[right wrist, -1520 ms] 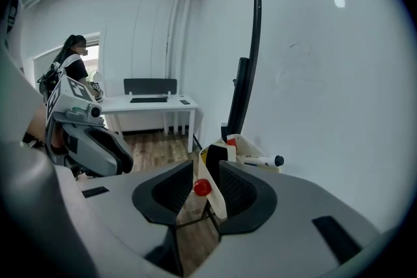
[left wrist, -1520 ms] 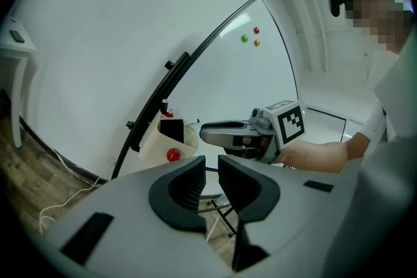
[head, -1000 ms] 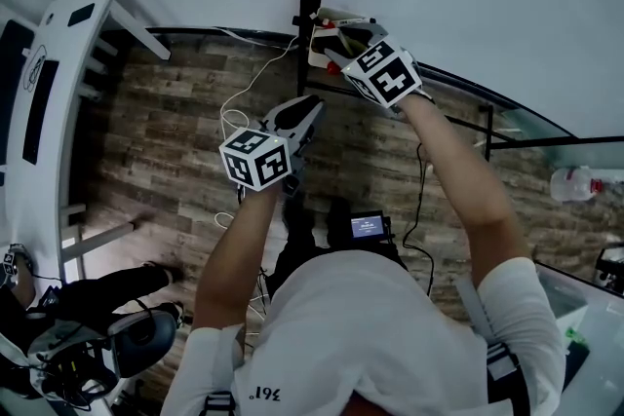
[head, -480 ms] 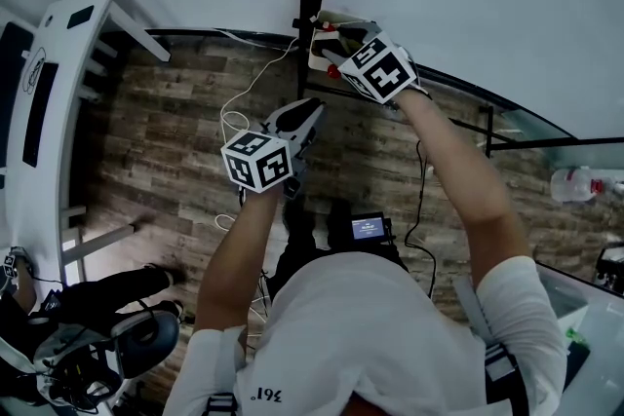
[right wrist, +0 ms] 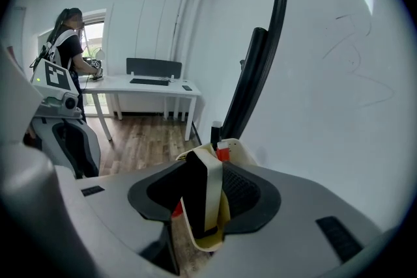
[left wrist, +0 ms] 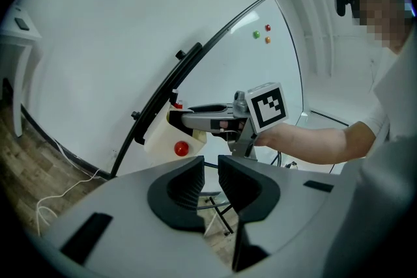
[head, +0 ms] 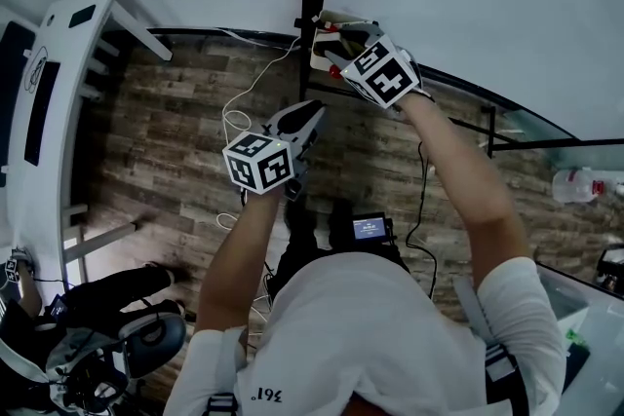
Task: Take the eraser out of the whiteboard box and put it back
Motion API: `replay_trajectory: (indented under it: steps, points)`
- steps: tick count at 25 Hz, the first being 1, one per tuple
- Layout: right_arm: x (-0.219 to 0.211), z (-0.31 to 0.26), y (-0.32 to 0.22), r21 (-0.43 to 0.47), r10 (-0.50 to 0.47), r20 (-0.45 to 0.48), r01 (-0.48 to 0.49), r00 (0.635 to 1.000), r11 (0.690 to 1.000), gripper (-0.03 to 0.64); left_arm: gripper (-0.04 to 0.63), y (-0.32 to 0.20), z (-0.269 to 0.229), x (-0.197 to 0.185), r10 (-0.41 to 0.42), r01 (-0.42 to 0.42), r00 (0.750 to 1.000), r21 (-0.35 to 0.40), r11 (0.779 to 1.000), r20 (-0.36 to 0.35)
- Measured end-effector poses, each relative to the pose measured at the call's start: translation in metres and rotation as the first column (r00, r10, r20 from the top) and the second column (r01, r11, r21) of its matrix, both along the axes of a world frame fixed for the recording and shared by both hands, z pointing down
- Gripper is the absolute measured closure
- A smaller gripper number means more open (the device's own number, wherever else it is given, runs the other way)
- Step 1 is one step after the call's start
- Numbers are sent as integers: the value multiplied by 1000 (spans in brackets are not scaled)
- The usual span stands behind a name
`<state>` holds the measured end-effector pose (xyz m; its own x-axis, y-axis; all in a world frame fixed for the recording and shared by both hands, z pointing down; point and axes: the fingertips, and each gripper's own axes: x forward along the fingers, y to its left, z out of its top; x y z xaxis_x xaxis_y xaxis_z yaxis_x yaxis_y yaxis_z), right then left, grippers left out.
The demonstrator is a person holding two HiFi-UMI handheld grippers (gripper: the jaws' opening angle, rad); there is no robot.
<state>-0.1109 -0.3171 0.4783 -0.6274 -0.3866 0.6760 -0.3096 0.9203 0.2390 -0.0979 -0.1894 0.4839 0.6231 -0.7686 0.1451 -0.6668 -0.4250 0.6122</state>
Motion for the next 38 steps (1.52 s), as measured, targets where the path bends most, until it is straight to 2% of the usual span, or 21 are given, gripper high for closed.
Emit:
replay_trajectory:
  steps: [10,26,38]
  points:
    - [3,-2,0,6,12,11,-12,1000,1000,436,534,-1,-4,-2,-6,6,1000,5,1000,-2]
    - [13,-29,1,41,48,97,-53,994,998,437,534,2,-15,-2,-9,8,1000,28,1000,16]
    - [21,-72,14,104,59,174,-78,983,992,437,534,7,-46,-2,-25,22,999,93,995,25]
